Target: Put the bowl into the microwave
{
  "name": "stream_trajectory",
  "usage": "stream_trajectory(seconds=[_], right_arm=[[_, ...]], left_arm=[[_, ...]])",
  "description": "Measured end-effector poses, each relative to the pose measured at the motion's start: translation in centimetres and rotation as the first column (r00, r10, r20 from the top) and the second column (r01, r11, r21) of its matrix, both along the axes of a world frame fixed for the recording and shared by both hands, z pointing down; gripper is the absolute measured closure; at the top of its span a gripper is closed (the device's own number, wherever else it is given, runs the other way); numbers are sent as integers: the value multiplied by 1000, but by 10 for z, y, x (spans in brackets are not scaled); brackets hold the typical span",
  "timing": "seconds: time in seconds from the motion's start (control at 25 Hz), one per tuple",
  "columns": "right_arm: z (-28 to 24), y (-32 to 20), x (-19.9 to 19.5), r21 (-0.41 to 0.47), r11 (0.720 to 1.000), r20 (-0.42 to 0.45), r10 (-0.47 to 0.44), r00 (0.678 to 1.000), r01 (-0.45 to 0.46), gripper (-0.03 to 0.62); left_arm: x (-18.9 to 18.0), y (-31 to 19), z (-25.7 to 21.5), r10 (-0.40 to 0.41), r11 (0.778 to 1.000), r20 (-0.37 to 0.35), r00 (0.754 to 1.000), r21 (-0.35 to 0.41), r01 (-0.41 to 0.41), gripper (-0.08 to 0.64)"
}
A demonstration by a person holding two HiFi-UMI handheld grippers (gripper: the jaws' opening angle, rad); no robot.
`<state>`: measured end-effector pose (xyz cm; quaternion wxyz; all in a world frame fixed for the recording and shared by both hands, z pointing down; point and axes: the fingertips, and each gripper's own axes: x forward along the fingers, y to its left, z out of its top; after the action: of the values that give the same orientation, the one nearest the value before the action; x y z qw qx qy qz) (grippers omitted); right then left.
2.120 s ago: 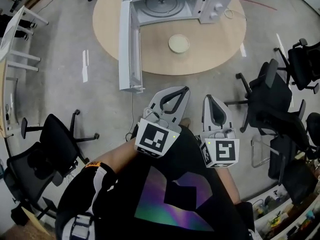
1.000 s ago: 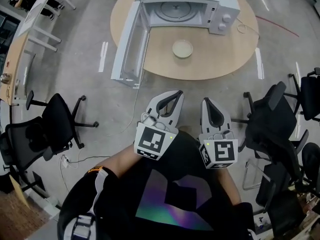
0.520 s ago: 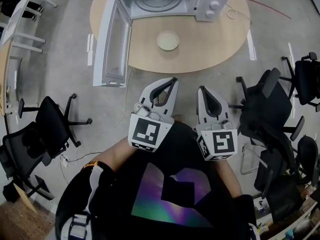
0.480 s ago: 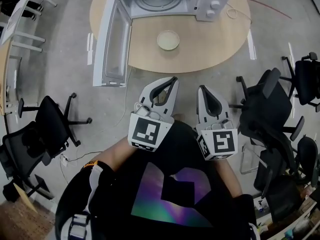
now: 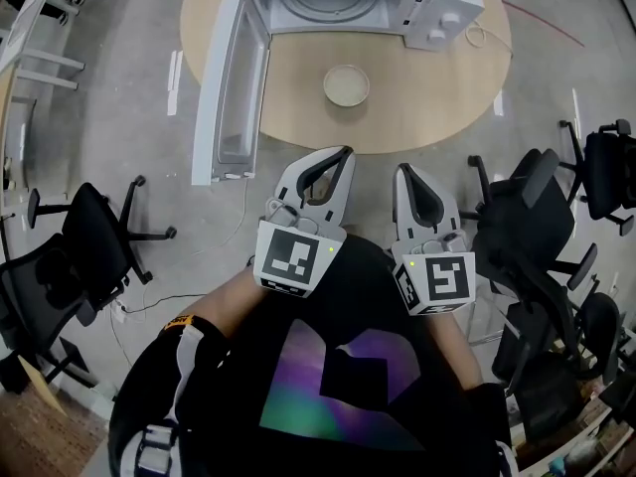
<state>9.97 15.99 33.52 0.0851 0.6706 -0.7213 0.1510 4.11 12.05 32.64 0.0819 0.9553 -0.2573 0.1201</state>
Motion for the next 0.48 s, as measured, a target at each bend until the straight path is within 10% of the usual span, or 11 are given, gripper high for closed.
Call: stream_trajectory(seconds=[0.48], right_arm=[[2, -60, -4, -39, 999, -50, 3, 999, -4, 577]], left_arm=[[-5, -63, 1, 3, 1000, -67, 998, -9, -4, 515]])
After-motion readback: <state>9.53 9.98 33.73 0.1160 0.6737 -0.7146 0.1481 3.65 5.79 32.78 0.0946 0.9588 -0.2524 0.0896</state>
